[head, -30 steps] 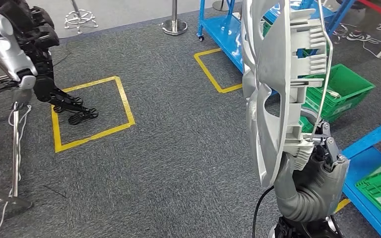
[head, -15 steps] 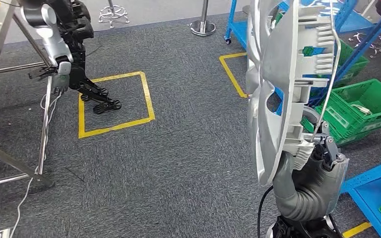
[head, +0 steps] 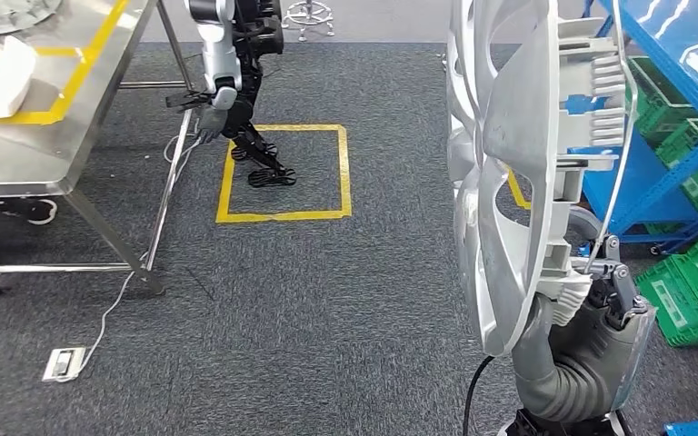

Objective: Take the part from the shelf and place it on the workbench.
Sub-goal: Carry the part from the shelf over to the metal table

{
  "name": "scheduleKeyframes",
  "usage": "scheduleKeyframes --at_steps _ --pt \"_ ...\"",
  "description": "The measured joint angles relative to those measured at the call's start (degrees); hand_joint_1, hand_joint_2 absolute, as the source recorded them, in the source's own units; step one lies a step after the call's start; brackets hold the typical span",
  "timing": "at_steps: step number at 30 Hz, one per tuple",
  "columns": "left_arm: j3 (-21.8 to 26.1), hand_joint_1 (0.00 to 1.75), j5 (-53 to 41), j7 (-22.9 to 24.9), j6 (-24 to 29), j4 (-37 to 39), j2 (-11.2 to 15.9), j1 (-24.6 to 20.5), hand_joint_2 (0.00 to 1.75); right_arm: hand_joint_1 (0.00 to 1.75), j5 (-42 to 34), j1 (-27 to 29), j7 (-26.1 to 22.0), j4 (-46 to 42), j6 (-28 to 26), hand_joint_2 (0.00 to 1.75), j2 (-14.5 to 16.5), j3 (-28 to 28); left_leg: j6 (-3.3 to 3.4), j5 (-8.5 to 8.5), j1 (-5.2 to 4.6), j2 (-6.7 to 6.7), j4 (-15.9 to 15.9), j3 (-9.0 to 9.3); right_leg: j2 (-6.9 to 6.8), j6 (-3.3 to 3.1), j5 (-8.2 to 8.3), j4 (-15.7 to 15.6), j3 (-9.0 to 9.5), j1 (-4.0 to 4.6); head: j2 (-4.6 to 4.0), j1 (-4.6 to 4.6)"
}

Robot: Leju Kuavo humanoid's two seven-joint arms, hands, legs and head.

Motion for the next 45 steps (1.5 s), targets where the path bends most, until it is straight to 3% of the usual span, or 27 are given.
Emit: scheduleKeyframes --at_steps 2,4,5,6,8,9,11,13,15,17,18,20,22,24,26,27,28,30,32,33,35,37,39,41,42,43,45 --pt "0.1 0.0 0.0 0.0 -0.2 0.0 -0.1 0.0 1.75 1.75 0.0 -0.3 0.0 0.0 0.0 1.75 0.0 0.2 -0.35 0.33 0.14 -1.44 0.0 -0.34 1.95 -0.81 1.67 -4.7 1.83 0.39 0.0 -0.05" --pt "0.2 0.0 0.0 0.1 -0.4 0.0 -0.1 0.1 1.75 1.75 0.1 -0.6 0.1 0.0 0.0 1.75 0.0 0.3 -1.1 0.88 0.4 -2.81 -0.3 -0.78 1.45 -1.06 1.81 -5.8 2.21 0.52 0.0 0.07" --pt "0.2 0.0 0.0 0.2 -0.4 0.0 0.0 0.1 1.75 1.75 0.2 -0.8 0.2 0.0 0.0 1.75 0.0 0.4 -1.34 0.9 0.34 -2.41 -0.2 -0.97 0.7 -1.05 2.2 -6.4 2.45 0.45 0.0 0.08" --pt "0.2 0.0 -0.1 0.3 -0.5 0.0 0.0 0.2 1.75 1.75 0.2 -0.8 0.2 0.0 0.0 1.75 0.0 0.5 -1.53 0.37 0.15 -0.97 0.4 -1.36 -0.03 -1.11 2.64 -7.1 2.72 0.38 0.0 -0.12" --pt "0.2 0.0 -0.1 0.4 -0.5 0.0 0.2 0.1 1.75 1.75 0.4 -0.9 0.2 0.0 0.0 1.75 0.1 0.7 -1.86 -2.68 -0.05 2.93 4.8 -3.51 -1.7 -1.2 3.34 -8.3 3.13 0.2 0.0 -0.87" --pt "0.3 0.0 -0.1 0.5 -0.5 0.0 0.2 0.0 1.75 1.75 0.5 -0.8 0.2 0.0 0.0 1.75 0.1 0.8 -2.16 -4.61 0.09 4.04 8.2 -5.12 -2.48 -1.31 3.42 -8.4 3.15 0.21 0.0 -1.28" --pt "0.3 0.0 -0.2 0.5 -0.6 0.0 0.4 0.1 1.75 1.75 0.5 -0.8 0.3 0.1 0.0 1.75 0.1 1.0 -2.82 -6.74 0.67 4.32 13.7 -7.51 -4.12 -1.2 3.33 -8.4 3.1 0.09 0.0 -1.84" --pt "0.3 0.0 -0.2 0.6 -0.6 0.0 0.5 0.2 1.75 1.75 0.5 -0.9 0.3 0.2 0.0 1.75 0.1 1.2 -3.57 -5.06 1.21 4.77 12.1 -6.24 -5.55 -0.73 3.03 -8.1 3.1 -0.23 0.0 -2.21" --pt "0.4 0.0 -0.3 0.7 -0.6 0.0 0.6 0.2 1.75 1.75 0.5 -0.9 0.3 0.3 0.0 1.75 0.1 1.2 -4.14 -2.07 1.49 7.06 4.9 -1.89 -6.67 0.15 2.41 -7.3 3.06 -0.56 0.0 -2.5" --pt "0.6 0.0 -0.5 0.7 -0.6 0.0 0.6 0.1 1.75 1.75 0.5 -0.9 0.3 0.3 0.0 1.75 0.1 1.3 -3.59 -1.03 1.39 9.24 0.5 0.67 -7.42 1.14 1.66 -6.3 3.02 -0.6 0.0 -2.6" --pt "0.7 0.0 -0.6 0.7 -0.6 0.0 0.6 0.1 1.75 1.75 0.5 -0.9 0.3 0.3 0.0 1.75 0.1 1.4 -3.0 -1.26 1.18 9.56 0.1 0.74 -7.71 1.5 1.46 -6.1 3.06 -0.58 0.0 -2.5" --pt "0.7 0.0 -0.7 0.6 -0.5 0.0 0.6 0.1 1.75 1.75 0.5 -0.9 0.3 0.3 0.0 1.75 0.1 1.6 -1.9 -1.05 1.01 8.5 0.1 0.48 -8.13 2.09 1.23 -6.0 3.14 -0.85 0.0 -2.25" --pt "0.8 0.0 -0.7 0.6 -0.5 0.0 0.7 0.0 1.75 1.75 0.5 -0.9 0.3 0.3 0.0 1.75 0.1 1.7 -1.17 -0.8 1.06 7.19 0.0 0.33 -6.56 2.61 -0.46 -4.3 2.47 -1.18 0.0 -1.91" --pt "0.9 0.0 -0.7 0.5 -0.5 0.0 0.7 -0.2 1.75 1.75 0.5 -0.7 0.2 0.3 0.0 1.75 0.1 1.8 -0.66 -0.6 0.98 5.8 -0.1 0.19 -4.05 2.78 -4.27 1.9 -0.14 -1.3 0.0 -1.22" --pt "1.0 0.0 -0.7 0.4 -0.5 0.0 0.7 -0.3 1.75 1.75 0.3 -0.6 0.2 0.4 0.0 1.75 0.1 1.9 -0.37 -0.48 0.69 4.23 -0.1 0.08 -3.03 2.56 -7.09 9.2 -3.48 -1.25 0.0 -0.61" --pt "1.1 0.0 -0.7 0.4 -0.5 0.0 0.7 -0.2 1.75 1.75 0.2 -0.6 0.2 0.4 0.0 1.75 0.0 1.9 -0.29 -0.43 0.53 3.36 -0.1 0.08 -2.82 2.28 -6.94 10.6 -4.25 -1.19 0.0 -0.37" --pt "1.2 0.0 -0.7 0.4 -0.5 0.0 0.7 -0.2 1.75 1.75 0.2 -0.6 0.2 0.5 0.0 1.75 0.0 2.0 -0.23 -0.39 0.42 2.5 -0.1 0.12 -2.61 1.9 -5.66 9.8 -4.08 -1.08 0.0 -0.19" --pt "1.3 0.0 -0.7 0.4 -0.5 0.0 0.6 -0.2 1.75 1.75 0.1 -0.6 0.2 0.5 0.0 1.75 0.0 2.0 -0.18 -0.26 0.38 0.8 -0.1 0.18 -1.07 0.87 -1.17 3.0 -1.45 -0.63 0.0 -0.03" --pt "1.3 0.0 -0.7 0.4 -0.5 0.0 0.4 -0.2 1.75 1.75 0.1 -0.7 0.2 0.5 0.0 1.75 0.0 2.1 -0.45 0.02 0.49 -0.79 0.0 -0.07 1.09 0.02 1.64 -3.3 1.03 -0.26 0.0 -0.06" --pt "1.3 0.0 -0.7 0.4 -0.5 0.0 0.3 -0.2 1.75 1.75 0.1 -0.7 0.2 0.5 0.0 1.75 0.0 2.1 -0.74 0.22 0.61 -1.47 -0.1 -0.33 1.69 -0.23 1.93 -4.7 1.57 -0.15 0.0 0.02" --pt "1.3 0.0 -0.7 0.4 -0.5 0.0 0.2 -0.1 1.75 1.75 0.1 -0.9 0.2 0.5 0.0 1.75 0.0 2.3 -1.49 0.67 0.74 -2.56 -0.2 -0.82 0.86 -0.41 2.0 -5.5 1.86 -0.12 0.0 0.19" --pt "1.4 0.0 -0.7 0.4 -0.5 0.1 0.2 0.1 1.75 1.75 0.1 -1.0 0.2 0.5 0.0 1.75 0.0 2.4 -1.99 -0.29 0.43 0.17 0.9 -1.65 -0.56 -0.48 2.6 -6.8 2.3 -0.29 0.0 -0.16" --pt "1.4 0.0 -0.7 0.4 -0.6 0.1 0.2 0.1 1.75 1.75 0.1 -1.0 0.2 0.5 0.0 1.75 0.0 2.5 -2.41 -3.61 0.31 4.1 5.7 -3.91 -2.12 -0.56 3.1 -7.6 2.59 -0.34 0.0 -1.05" --pt "1.4 0.0 -0.7 0.4 -0.6 0.1 0.2 0.0 1.75 1.75 0.1 -1.0 0.2 0.5 0.0 1.75 0.0 2.5 -3.0 -6.72 0.7 4.6 12.4 -6.85 -3.68 -0.58 3.08 -7.6 2.54 -0.32 0.0 -1.86" --pt "1.4 0.0 -0.7 0.4 -0.6 0.1 0.2 0.1 1.75 1.75 0.1 -1.0 0.2 0.5 0.0 1.75 0.0 2.5 -3.29 -7.0 0.89 4.47 14.1 -7.47 -4.46 -0.49 2.99 -7.5 2.52 -0.37 0.0 -2.13" --pt "1.4 0.0 -0.7 0.4 -0.6 0.1 0.3 0.1 1.75 1.75 0.1 -1.0 0.2 0.5 0.0 1.75 0.0 2.5 -3.57 -6.22 1.06 4.49 13.7 -7.0 -5.19 -0.33 2.87 -7.4 2.52 -0.46 0.0 -2.33" --pt "1.4 0.0 -0.7 0.4 -0.6 0.1 0.4 0.2 1.75 1.75 0.1 -1.1 0.2 0.5 0.0 1.75 0.0 2.5 -4.04 -2.97 1.25 6.16 7.3 -3.21 -6.41 0.27 2.41 -6.8 2.54 -0.66 0.0 -2.59"
